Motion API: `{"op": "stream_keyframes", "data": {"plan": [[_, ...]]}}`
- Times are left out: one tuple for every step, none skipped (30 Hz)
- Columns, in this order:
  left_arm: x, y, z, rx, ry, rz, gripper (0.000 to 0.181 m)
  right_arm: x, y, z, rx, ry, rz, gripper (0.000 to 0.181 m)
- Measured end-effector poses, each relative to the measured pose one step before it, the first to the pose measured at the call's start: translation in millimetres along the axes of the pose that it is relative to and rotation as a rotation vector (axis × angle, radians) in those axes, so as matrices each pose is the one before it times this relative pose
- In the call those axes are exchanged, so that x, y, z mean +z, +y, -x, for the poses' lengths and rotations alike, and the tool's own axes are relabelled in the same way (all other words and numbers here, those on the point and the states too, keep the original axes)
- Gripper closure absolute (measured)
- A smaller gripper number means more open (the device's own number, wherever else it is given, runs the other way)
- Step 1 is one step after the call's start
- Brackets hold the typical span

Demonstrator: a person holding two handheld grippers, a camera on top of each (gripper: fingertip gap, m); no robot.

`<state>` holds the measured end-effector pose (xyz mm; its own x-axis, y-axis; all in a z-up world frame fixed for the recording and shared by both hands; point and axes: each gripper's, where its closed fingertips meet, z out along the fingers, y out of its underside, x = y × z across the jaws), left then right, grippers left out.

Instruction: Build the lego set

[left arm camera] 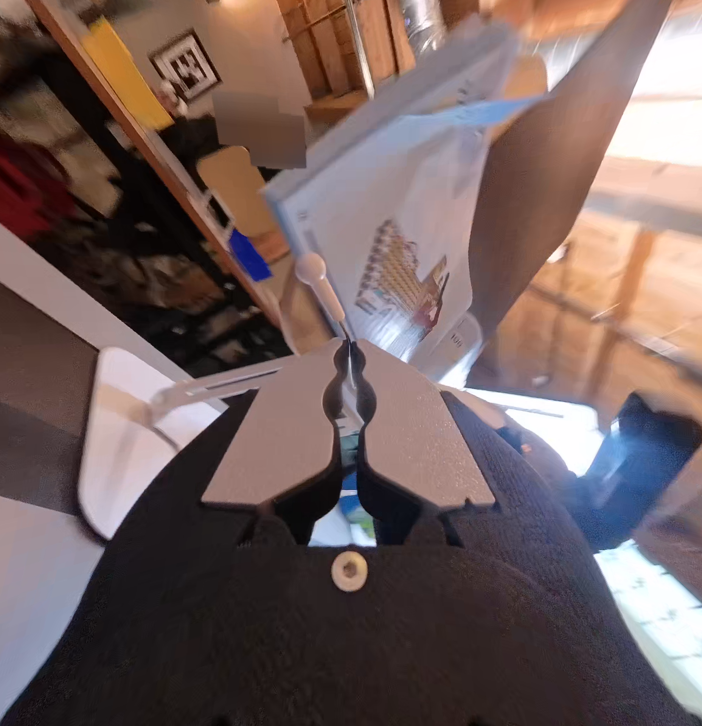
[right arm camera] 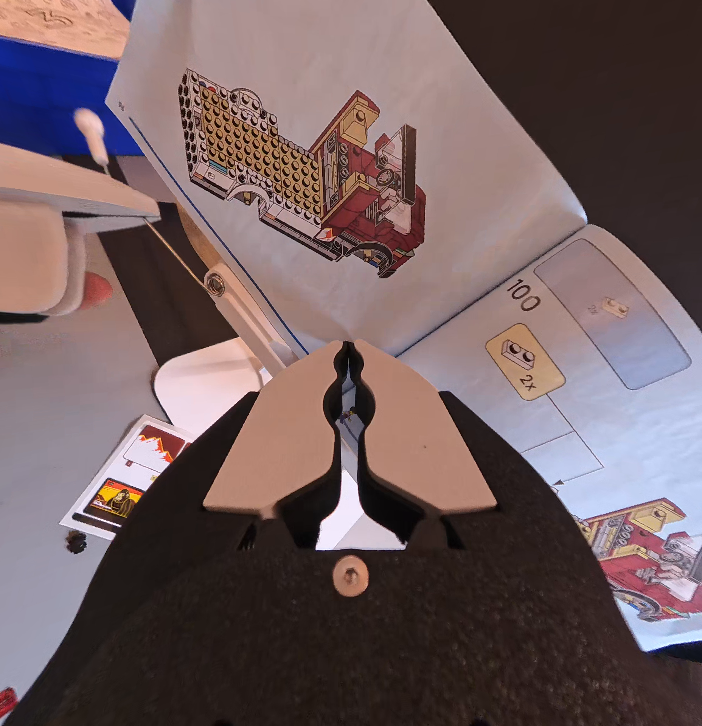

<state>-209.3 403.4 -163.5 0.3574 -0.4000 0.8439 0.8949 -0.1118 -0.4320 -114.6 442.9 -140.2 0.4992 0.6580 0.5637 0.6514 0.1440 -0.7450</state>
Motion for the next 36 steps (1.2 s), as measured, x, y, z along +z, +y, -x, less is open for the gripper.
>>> {"op": "stream_keyframes", "data": {"plan": [[0.47,0.08,-6.99,0.1355,-0.0443,0.0172,0.18,0.93,-0.19,0.77,0.0099,-0.0054,0.0061,0.181],[1.32,0.87,-7.41,0.164,-0.0358,0.0323,0.18,1.2,0.12,0.89,0.012,-0.0047,0.0087,0.181],[2.19,0.9,-8.68,0.1637,-0.013,0.0369,0.18,1.21,0.54,0.47,0.0085,0.0002,0.0099,0.181],[2.9,0.17,-8.32,0.15,-0.0076,0.0362,0.18,0.65,0.4,-0.27,0.0014,0.0063,0.007,0.181],[3.47,-0.73,-6.94,0.1504,-0.0122,0.0394,0.18,0.07,0.18,-0.55,-0.0039,0.0073,0.0018,0.181],[4.31,-1.18,-6.08,0.1491,-0.0084,0.0478,0.179,-0.27,0.17,-0.11,-0.0017,0.0012,-0.0026,0.181],[4.91,-1.15,-5.28,0.1437,-0.0038,0.0495,0.179,-0.56,0.16,0.46,0.0073,-0.0067,-0.0057,0.181],[5.23,-0.99,-5.43,0.139,0.0008,0.0506,0.179,-0.48,-0.03,0.41,0.015,-0.0089,-0.0065,0.181],[4.92,-1.25,-5.55,0.1425,0.0016,0.0485,0.179,-0.2,-0.26,0.26,0.0153,-0.0061,-0.0056,0.181],[5.18,-0.85,-6.88,0.1406,0.0091,0.0467,0.179,0.2,-0.07,0.61,0.0102,-0.0055,-0.0026,0.181],[5.12,-0.33,-6.88,0.122,0.0156,0.0484,0.179,0.28,-0.13,0.57,0.0057,-0.0033,-0.0017,0.181],[4.34,-0.32,-6.15,0.1013,0.0189,0.0419,0.18,0.05,-0.12,0.06,0.0034,0.0002,-0.0034,0.181],[4.51,0.14,-7.34,0.0802,0.0347,0.0318,0.18,-0.12,-0.04,-0.03,0.006,-0.0026,-0.0061,0.181],[4.0,0.93,-5.99,0.0676,0.0296,0.0337,0.18,-0.38,-0.12,0.24,0.0127,-0.007,-0.0075,0.181],[2.48,0.54,-0.01,0.0751,-0.0092,0.0251,0.18,-0.3,0.43,0.22,0.015,-0.0078,-0.0054,0.181],[1.31,0.54,-0.43,0.0606,0.0051,0.0183,0.18,-0.21,1.24,0.7,0.0106,-0.0106,-0.0014,0.181],[0.58,0.64,-0.98,0.0165,0.0259,0.0177,0.18,-0.32,1.07,0.98,0.0053,-0.0097,-0.0054,0.181],[0.15,0.22,-0.14,-0.0115,0.0291,0.013,0.18,-1.12,0.33,0.37,0.0004,-0.0053,-0.0122,0.181],[0.74,0.26,0.16,-0.0104,0.017,0.0043,0.18,-1.94,-0.38,0.18,0.0045,-0.0079,-0.0125,0.181],[1.7,-0.15,-1.22,-0.0069,0.0148,-0.0027,0.18,-2.24,0.25,-0.15,0.0092,-0.0092,-0.0065,0.181],[0.91,-0.34,-1.15,-0.0003,0.0093,-0.0038,0.18,-2.56,1.12,-0.56,0.0097,-0.0059,-0.0013,0.178],[-0.15,-0.04,0.77,0.0061,-0.008,-0.002,0.18,-3.11,1.87,-0.7,0.0105,-0.0063,-0.0005,0.174],[-0.34,0.05,-0.21,0.0008,-0.0047,-0.0042,0.18,-3.81,2.77,-0.87,0.0126,-0.007,-0.0008,0.17],[-0.31,1.7,-0.34,-0.0057,-0.005,0.0014,0.18,-4.99,3.03,-1.2,0.0151,-0.0081,-0.009,0.169],[0.51,3.99,-0.1,-0.0105,-0.0056,0.0102,0.179,-6.08,3.62,-2.88,0.0182,0.0008,-0.014,0.168],[1.43,5.36,-0.09,-0.0123,-0.0053,0.0116,0.18,-7.05,4.34,-4.55,0.0214,0.008,-0.0166,0.167],[0.9,2.6,-0.12,-0.0178,-0.0043,-0.0106,0.18,-8.0,4.37,-5.48,0.0289,0.0129,-0.0235,0.164],[-0.55,-0.24,-0.15,-0.0197,-0.0047,-0.0249,0.18,-8.73,4.76,-6.58,0.0324,0.0204,-0.0265,0.159],[-0.54,1.14,-0.02,-0.0078,-0.0057,-0.0099,0.18,-9.3,5.48,-7.46,0.0234,0.028,-0.0273,0.154],[-0.46,0.93,-0.04,0.0018,-0.0088,-0.0069,0.18,-8.75,7.15,-8.31,0.0082,0.0371,-0.0201,0.149],[-0.39,0.06,0.13,0.0046,-0.0092,-0.008,0.18,-7.08,9.68,-8.42,-0.0004,0.0419,-0.0071,0.147],[-0.46,-0.01,-0.17,0.003,-0.0059,-0.0013,0.18,-4.76,11.48,-7.39,0.0001,0.0387,0.0031,0.145],[-0.69,0.01,-0.26,0.0034,-0.0025,0.0043,0.18,-2.66,11.86,-5.8,-0.0008,0.0322,0.0084,0.144],[-1.19,-0.94,-0.78,0.0033,0.0035,0.0014,0.177,-0.68,11.63,-4.16,-0.0083,0.0271,0.0119,0.144],[-1.91,-2.7,-1.41,-0.0043,0.0086,-0.0082,0.172,1.41,10.77,-3.48,-0.0197,0.0281,0.0172,0.144],[-2.37,-3.23,-0.6,-0.0121,0.0038,-0.0101,0.169,2.74,9.5,-3.53,-0.0201,0.0309,0.0198,0.144]]}}
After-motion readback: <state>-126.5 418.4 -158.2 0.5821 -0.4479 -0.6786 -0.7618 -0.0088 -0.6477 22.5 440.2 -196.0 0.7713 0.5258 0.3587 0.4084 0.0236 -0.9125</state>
